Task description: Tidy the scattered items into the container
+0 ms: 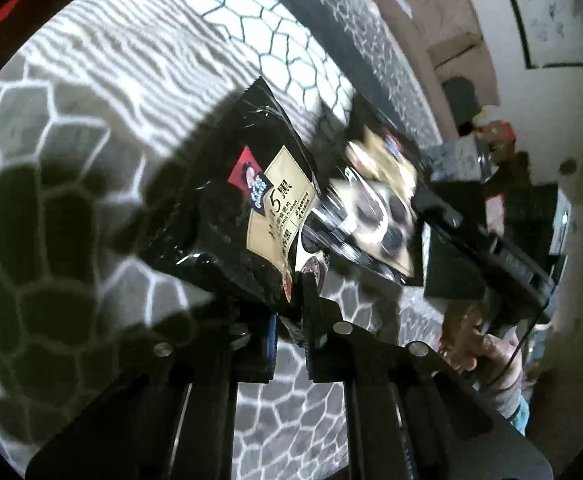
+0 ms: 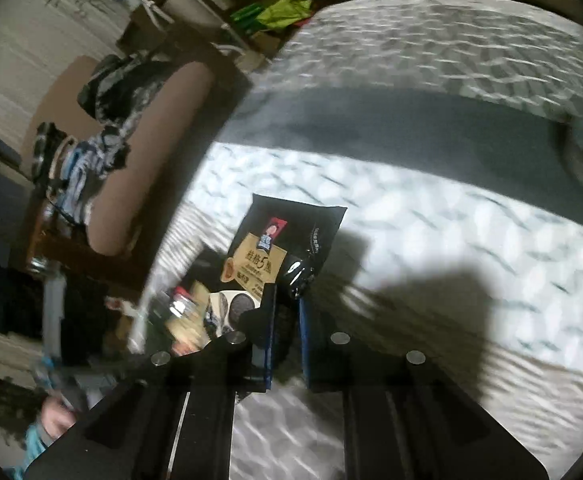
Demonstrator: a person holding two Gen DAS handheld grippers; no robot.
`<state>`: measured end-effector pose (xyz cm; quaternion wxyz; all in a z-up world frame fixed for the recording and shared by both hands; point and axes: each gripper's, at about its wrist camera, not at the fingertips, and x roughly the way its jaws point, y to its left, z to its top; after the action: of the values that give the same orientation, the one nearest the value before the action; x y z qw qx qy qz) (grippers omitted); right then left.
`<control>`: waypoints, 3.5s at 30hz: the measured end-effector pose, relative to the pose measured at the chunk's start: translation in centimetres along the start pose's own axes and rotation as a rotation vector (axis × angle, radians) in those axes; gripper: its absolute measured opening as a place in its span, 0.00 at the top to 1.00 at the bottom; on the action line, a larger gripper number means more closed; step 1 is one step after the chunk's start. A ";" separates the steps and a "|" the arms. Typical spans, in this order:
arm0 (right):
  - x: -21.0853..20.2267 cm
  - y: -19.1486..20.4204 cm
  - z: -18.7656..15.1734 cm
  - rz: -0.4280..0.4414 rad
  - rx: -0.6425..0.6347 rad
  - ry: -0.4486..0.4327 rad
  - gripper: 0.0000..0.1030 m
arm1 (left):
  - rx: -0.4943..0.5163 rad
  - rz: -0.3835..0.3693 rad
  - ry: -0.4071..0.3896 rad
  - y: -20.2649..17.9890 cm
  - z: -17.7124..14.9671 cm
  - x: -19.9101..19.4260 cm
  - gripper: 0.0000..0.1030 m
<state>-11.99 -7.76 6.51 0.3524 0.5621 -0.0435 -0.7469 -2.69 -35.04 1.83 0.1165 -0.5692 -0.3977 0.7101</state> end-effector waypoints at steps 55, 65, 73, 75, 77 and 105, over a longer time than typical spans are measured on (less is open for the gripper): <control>-7.9 -4.0 -11.1 -0.105 0.101 -0.111 0.93 | 0.046 0.143 -0.112 -5.5 -6.1 2.1 0.86; -8.7 -5.3 -13.6 -0.027 0.138 -0.050 0.66 | 0.153 0.396 -0.032 -5.0 -0.5 0.6 0.52; -5.2 -6.9 -13.5 0.197 0.393 -0.048 0.37 | -0.033 0.235 -0.145 -1.4 -4.0 -1.6 0.32; -4.5 -7.2 -13.5 0.188 0.408 -0.051 0.37 | -0.026 0.223 -0.186 -1.1 -3.9 -1.8 0.31; -4.5 -7.2 -13.2 0.192 0.408 -0.072 0.38 | -0.026 0.246 -0.186 -1.2 -3.5 -1.9 0.29; 1.8 -5.6 -5.9 0.346 0.277 0.043 0.84 | 0.094 0.070 0.041 -4.4 0.5 4.1 0.78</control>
<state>-9.70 -2.68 0.29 0.3956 0.6052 -0.2338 -0.6501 -5.74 -29.83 1.93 0.1265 -0.5911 -0.3411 0.7199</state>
